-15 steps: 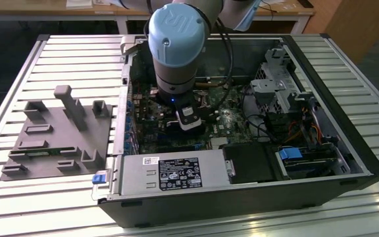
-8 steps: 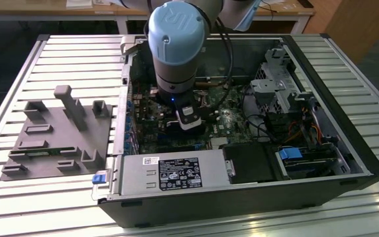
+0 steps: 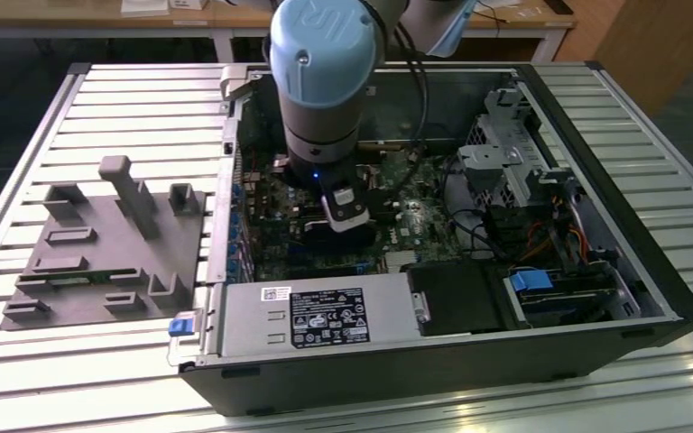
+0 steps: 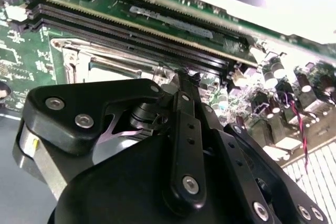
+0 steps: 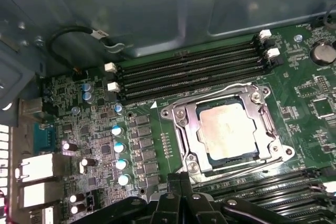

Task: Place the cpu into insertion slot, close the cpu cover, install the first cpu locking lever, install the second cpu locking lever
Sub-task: 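Install the second cpu locking lever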

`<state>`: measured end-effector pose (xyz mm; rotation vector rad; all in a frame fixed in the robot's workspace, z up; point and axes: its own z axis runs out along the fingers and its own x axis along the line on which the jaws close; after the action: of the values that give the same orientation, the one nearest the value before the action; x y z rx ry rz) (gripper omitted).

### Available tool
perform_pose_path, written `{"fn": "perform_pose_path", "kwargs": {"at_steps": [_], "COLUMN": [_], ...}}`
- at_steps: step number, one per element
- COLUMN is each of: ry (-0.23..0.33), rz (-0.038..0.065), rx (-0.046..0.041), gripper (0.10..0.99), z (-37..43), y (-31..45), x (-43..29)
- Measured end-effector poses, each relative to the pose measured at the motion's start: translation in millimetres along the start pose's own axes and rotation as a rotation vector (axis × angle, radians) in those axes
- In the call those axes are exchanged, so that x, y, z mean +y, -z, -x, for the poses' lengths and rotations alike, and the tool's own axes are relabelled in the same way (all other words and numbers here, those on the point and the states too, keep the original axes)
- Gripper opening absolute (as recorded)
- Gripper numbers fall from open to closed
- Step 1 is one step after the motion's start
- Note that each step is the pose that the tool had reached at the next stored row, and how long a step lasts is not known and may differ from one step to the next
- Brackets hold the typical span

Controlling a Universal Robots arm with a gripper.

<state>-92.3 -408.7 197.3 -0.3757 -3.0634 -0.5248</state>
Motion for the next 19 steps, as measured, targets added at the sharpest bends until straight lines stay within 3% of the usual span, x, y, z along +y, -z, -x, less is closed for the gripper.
{"fn": "perform_pose_path", "kwargs": {"at_steps": [5, 8, 19], "ry": [0.000, 0.000, -0.002], "rz": [0.000, -0.002, -0.002], "rx": [0.0000, -0.0007, -0.0003], "gripper": [0.102, 0.102, 0.102], "z": [-0.5, 0.2, 28.0], "y": [9.2, 10.1, 9.3], "x": [3.2, 3.7, 10.5]}}
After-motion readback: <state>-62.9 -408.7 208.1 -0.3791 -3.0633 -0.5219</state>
